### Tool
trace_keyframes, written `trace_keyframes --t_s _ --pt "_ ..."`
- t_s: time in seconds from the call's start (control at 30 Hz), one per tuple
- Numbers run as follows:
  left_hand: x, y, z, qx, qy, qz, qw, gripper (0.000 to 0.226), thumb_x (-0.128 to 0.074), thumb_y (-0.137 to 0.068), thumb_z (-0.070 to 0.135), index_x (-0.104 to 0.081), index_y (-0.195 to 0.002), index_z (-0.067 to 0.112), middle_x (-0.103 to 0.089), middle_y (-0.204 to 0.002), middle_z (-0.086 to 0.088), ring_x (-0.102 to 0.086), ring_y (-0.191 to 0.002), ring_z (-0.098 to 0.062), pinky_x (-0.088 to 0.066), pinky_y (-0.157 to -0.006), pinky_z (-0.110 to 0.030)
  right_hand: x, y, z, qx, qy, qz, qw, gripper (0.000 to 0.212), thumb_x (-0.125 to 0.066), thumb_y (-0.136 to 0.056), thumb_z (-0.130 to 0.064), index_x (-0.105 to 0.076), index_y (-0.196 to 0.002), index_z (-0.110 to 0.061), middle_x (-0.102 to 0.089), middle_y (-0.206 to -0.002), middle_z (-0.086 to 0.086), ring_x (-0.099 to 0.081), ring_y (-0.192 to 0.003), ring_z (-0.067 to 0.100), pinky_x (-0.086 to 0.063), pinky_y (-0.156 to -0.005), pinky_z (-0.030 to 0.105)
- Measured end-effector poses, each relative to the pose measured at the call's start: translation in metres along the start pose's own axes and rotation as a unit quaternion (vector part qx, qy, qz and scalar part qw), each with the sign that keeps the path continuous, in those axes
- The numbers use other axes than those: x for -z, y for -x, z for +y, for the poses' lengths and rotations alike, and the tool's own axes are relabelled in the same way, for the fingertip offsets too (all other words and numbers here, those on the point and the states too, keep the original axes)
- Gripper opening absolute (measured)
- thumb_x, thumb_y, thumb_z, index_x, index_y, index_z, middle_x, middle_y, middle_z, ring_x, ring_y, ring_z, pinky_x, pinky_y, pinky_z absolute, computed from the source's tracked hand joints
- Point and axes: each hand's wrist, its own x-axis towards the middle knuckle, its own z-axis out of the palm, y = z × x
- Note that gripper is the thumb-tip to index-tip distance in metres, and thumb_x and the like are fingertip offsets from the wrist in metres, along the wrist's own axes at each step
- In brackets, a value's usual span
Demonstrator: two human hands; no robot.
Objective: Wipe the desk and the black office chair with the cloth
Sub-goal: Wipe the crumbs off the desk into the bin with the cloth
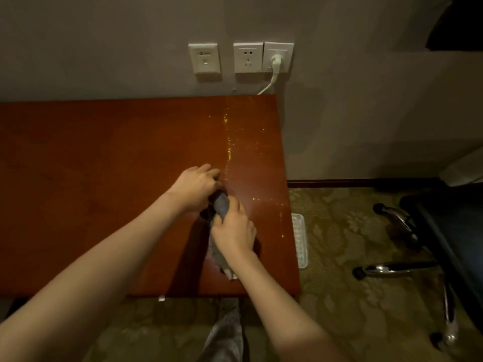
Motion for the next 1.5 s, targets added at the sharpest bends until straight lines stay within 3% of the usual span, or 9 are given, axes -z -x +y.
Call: trace_keyframes --t_s 0.23,0.63,0.83,0.9,0.97,1.03,1.1,1.33,1.5 --pt "-0.04 0.01 -0.021 0.034 0.006 -0.05 0.998 0.037 -0.048 -0.094 0.014 -0.051 -0.129 0.023 -0.048 -0.117 -0.002 -0.044 -0.109 -0.023 -0.04 -0.083 -0.029 -0.045 -0.006 -0.016 0.031 0.096 -0.058 0.993 0.054 -0.048 -0.095 -0.025 -0.024 -0.141 -0.011 -0.039 -0.138 0.012 -0.047 -0.122 0.031 -0.046 -0.088 0.038" --pt "-0.024 -0.048 0.043 -0.017 0.112 0.067 0.991 0.038 -0.051 -0.089 0.006 -0.059 -0.125 0.016 -0.052 -0.112 -0.012 -0.047 -0.107 -0.032 -0.041 -0.08 -0.038 0.007 -0.013 0.054 -0.029 0.1 0.038 0.994 0.055 -0.051 -0.093 -0.028 -0.028 -0.142 -0.017 -0.045 -0.134 0.006 -0.05 -0.12 0.026 -0.047 -0.086 0.036" --pt "-0.002 -0.087 0.088 -0.039 0.093 0.058 0.993 0.042 -0.046 -0.091 0.012 -0.051 -0.131 0.022 -0.047 -0.122 -0.007 -0.041 -0.116 -0.027 -0.037 -0.086 -0.034 0.048 -0.017 0.094 -0.063 0.111 0.073 0.989 0.055 -0.05 -0.093 -0.029 -0.026 -0.143 -0.02 -0.044 -0.133 0.002 -0.052 -0.117 0.022 -0.046 -0.083 0.033" --pt "0.004 -0.102 0.095 -0.058 0.094 0.094 0.989 0.038 -0.054 -0.086 0.012 -0.06 -0.123 0.019 -0.054 -0.113 -0.009 -0.049 -0.108 -0.029 -0.042 -0.079 -0.034 0.061 -0.025 0.106 -0.066 0.115 0.083 0.988 0.055 -0.051 -0.093 -0.028 -0.028 -0.142 -0.02 -0.044 -0.133 0.002 -0.052 -0.117 0.022 -0.046 -0.083 0.033" --pt "0.012 -0.12 0.103 -0.09 0.06 0.125 0.986 0.033 -0.075 -0.065 0.017 -0.074 -0.097 0.021 -0.062 -0.087 -0.006 -0.06 -0.082 -0.026 -0.047 -0.059 -0.027 0.075 -0.036 0.12 -0.072 0.128 0.094 0.985 0.054 -0.052 -0.092 -0.026 -0.03 -0.141 -0.019 -0.044 -0.133 0.003 -0.052 -0.116 0.023 -0.046 -0.084 0.034" --pt "0.016 -0.143 0.109 -0.111 0.021 0.145 0.983 0.035 -0.087 -0.038 0.023 -0.075 -0.071 0.026 -0.059 -0.067 0.0 -0.06 -0.06 -0.019 -0.042 -0.044 -0.019 0.088 -0.048 0.133 -0.081 0.143 0.105 0.981 0.054 -0.053 -0.092 -0.025 -0.031 -0.14 -0.019 -0.045 -0.132 0.004 -0.052 -0.116 0.023 -0.047 -0.085 0.035" --pt "0.022 -0.164 0.118 -0.127 0.025 0.155 0.979 0.039 -0.09 -0.03 0.023 -0.073 -0.065 0.026 -0.058 -0.063 0.001 -0.059 -0.055 -0.018 -0.04 -0.04 -0.018 0.101 -0.056 0.146 -0.089 0.156 0.122 0.976 0.054 -0.054 -0.091 -0.024 -0.031 -0.14 -0.02 -0.043 -0.132 0.004 -0.05 -0.118 0.022 -0.048 -0.085 0.034" --pt "0.047 -0.173 0.113 -0.166 0.043 0.207 0.963 0.025 -0.066 -0.055 0.01 -0.075 -0.078 0.017 -0.059 -0.07 -0.008 -0.06 -0.062 -0.027 -0.045 -0.046 -0.023 0.122 -0.065 0.143 -0.092 0.128 0.168 0.973 0.055 -0.057 -0.089 -0.023 -0.034 -0.139 -0.021 -0.045 -0.126 0.004 -0.052 -0.112 0.023 -0.048 -0.082 0.037" --pt "0.052 -0.155 0.073 -0.114 0.045 0.167 0.978 0.032 -0.073 -0.068 0.006 -0.071 -0.099 0.013 -0.059 -0.09 -0.012 -0.057 -0.083 -0.032 -0.047 -0.062 -0.032 0.113 -0.078 0.101 -0.074 0.056 0.131 0.987 0.049 -0.055 -0.089 -0.023 -0.04 -0.136 -0.022 -0.049 -0.127 0.005 -0.054 -0.111 0.029 -0.045 -0.083 0.038"
